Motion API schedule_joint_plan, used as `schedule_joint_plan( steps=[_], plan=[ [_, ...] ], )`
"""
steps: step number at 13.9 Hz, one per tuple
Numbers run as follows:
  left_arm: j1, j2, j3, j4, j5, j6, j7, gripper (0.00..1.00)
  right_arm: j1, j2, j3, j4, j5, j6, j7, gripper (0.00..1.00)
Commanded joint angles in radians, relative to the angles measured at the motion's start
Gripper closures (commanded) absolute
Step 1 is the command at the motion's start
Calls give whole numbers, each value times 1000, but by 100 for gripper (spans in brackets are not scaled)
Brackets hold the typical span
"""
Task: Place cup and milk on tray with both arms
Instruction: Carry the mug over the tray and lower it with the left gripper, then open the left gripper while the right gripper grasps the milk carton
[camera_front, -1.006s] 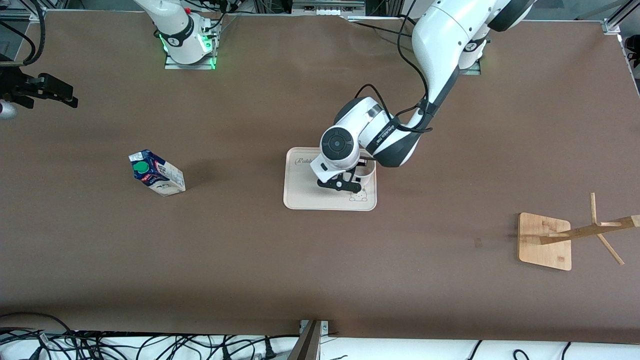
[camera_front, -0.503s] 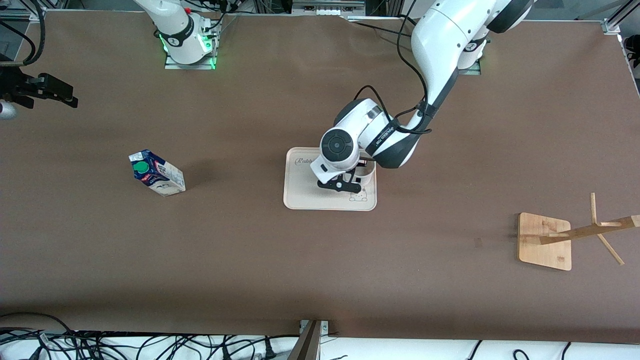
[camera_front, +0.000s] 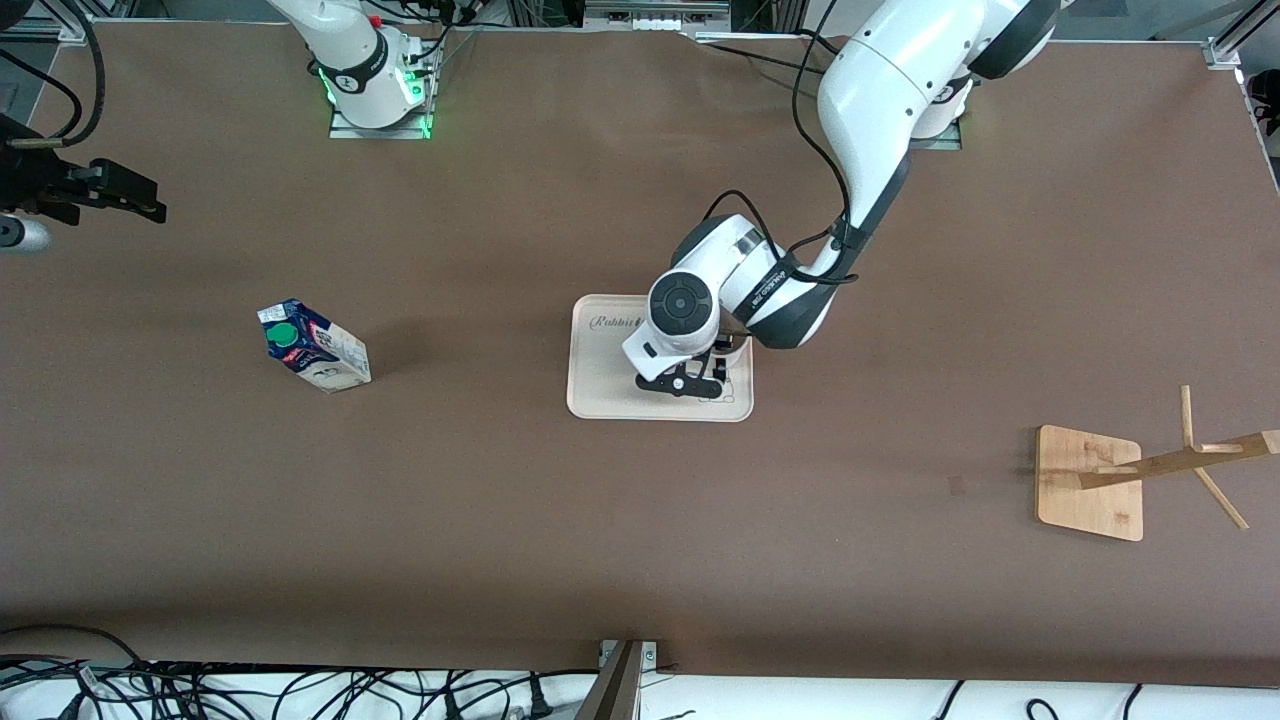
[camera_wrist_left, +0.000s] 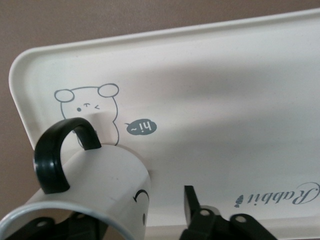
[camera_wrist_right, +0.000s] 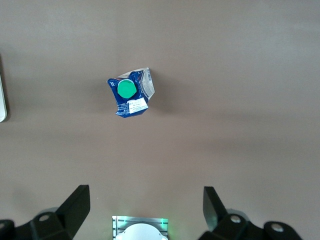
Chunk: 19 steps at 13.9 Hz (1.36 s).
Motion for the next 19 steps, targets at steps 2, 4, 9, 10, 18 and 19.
schedule_joint_plan(
  steps=[2,4,9,10,18,19],
  plan=[
    [-5,-22,1,35,20,-18,-18,0,-1,20,11,21,-4,-20,7,0],
    [-2,-54,-5,35,20,-34,-17,0,1,46,11,23,-7,-19,-7,0],
    [14,-169,-7,33,20,-228,-9,0,50,95,11,15,-9,57,-18,0],
    [36,-208,-7,33,20,-292,-3,0,50,123,11,14,-7,95,-27,0],
    [258,-460,5,35,37,-489,343,0,74,202,13,-201,-3,399,-100,0],
    [300,-488,6,35,39,-511,374,0,74,203,13,-229,-3,431,-111,0]
  ],
)
